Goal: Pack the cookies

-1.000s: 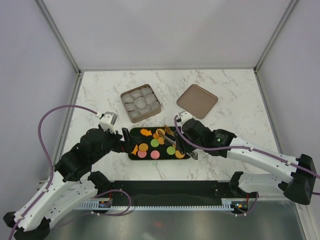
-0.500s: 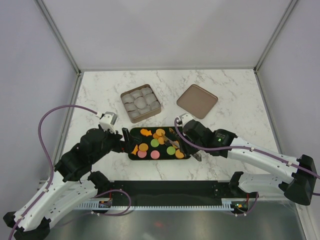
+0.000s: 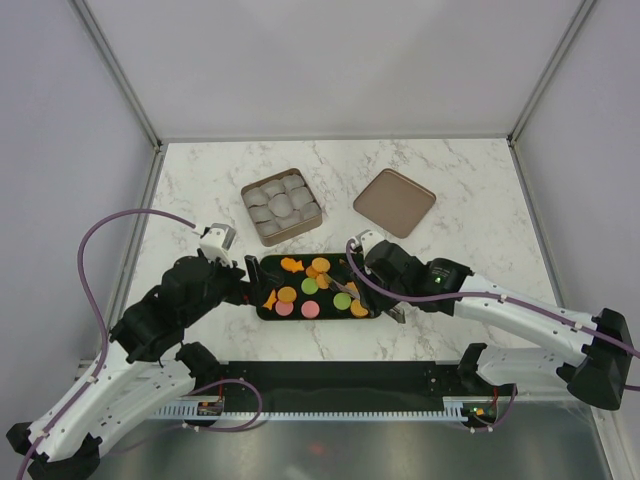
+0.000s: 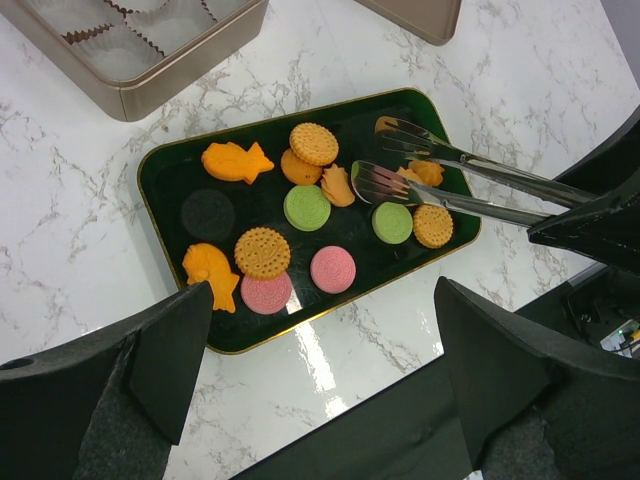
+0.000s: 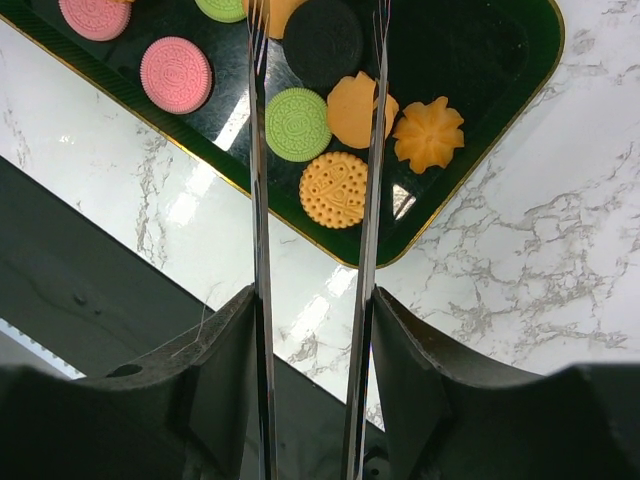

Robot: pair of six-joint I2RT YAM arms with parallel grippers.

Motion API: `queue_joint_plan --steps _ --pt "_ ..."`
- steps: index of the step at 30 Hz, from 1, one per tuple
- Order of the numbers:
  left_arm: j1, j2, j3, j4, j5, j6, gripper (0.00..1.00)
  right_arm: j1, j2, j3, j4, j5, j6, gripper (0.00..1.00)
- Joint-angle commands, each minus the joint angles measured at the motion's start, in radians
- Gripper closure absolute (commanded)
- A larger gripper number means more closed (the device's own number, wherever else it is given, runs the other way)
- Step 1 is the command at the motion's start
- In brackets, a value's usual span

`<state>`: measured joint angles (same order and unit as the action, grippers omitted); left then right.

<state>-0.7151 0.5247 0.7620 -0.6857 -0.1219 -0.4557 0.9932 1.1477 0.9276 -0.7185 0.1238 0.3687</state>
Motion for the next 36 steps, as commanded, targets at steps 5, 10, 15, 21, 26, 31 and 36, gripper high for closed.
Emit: queue_joint_plan --steps 5,10,15,21,26,31,36 --pt "-0.004 0.011 -0.004 0.017 -0.012 -0.021 0.0 0.004 0.012 -0.013 0.016 0.0 -0.027 0.45" --pt "-0.003 0.011 -0.003 0.017 -0.012 -0.021 0.0 0.004 0.02 -0.032 0.03 -0.004 -0.034 0.45" --pt "-0.003 0.011 -0.004 0.018 -0.012 -0.02 0.0 0.005 0.027 -0.038 0.042 -0.019 -0.039 0.46" --pt "-0.003 0.011 -0.003 0.018 -0.012 -0.02 0.0 0.004 0.023 -0.042 0.051 -0.021 -0.04 0.49" --pt "-0.003 0.009 -0.004 0.018 -0.012 -0.021 0.0 0.002 -0.006 -0.018 0.036 -0.004 -0.031 0.62" --pt "-0.003 0.006 -0.003 0.017 -0.012 -0.021 0.0 0.002 -0.049 0.039 -0.021 0.051 -0.034 0.65" --pt "-0.004 0.008 -0.004 0.018 -0.012 -0.021 0.0 0.002 -0.08 0.08 -0.055 0.071 -0.033 0.66"
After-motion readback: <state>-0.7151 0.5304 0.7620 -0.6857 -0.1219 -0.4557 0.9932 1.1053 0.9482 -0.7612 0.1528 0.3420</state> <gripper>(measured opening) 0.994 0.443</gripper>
